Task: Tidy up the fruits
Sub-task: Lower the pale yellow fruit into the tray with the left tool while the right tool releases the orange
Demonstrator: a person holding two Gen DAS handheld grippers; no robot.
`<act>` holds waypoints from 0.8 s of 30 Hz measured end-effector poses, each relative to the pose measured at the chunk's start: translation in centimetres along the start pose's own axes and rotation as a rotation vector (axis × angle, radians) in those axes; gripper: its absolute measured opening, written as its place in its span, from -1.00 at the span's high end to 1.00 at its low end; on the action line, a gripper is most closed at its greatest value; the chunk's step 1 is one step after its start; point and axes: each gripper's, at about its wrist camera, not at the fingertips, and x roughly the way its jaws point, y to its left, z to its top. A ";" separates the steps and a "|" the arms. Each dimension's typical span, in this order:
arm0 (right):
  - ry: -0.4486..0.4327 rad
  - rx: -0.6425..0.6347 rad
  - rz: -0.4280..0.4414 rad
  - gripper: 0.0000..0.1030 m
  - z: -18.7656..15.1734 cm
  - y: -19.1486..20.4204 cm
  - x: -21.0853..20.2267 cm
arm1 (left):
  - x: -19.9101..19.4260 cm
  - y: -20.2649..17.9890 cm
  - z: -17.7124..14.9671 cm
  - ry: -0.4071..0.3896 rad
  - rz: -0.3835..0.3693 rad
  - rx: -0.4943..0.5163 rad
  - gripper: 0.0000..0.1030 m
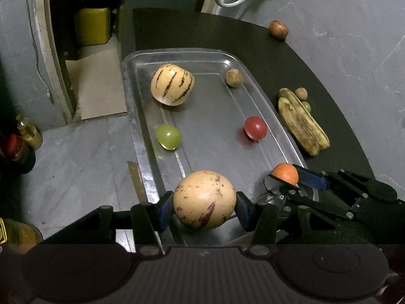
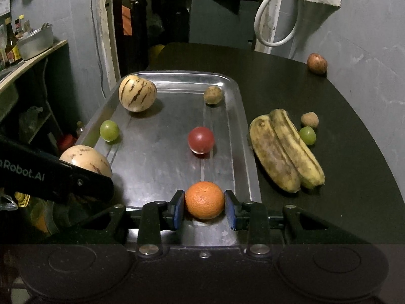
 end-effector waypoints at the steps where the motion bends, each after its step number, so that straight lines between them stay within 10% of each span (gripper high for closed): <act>1: 0.000 0.000 0.000 0.30 0.0 0.0 -0.1 | 0.0 0.0 0.0 0.002 -0.001 0.001 -0.08; 15: -0.028 -0.039 0.007 -0.38 -1.0 -0.5 -3.0 | -0.7 1.0 0.2 -0.031 -0.057 -0.062 -0.25; 24: -0.060 0.023 0.061 -0.90 -1.7 -2.8 -6.9 | -3.4 0.5 -0.8 -0.068 -0.083 -0.078 -0.90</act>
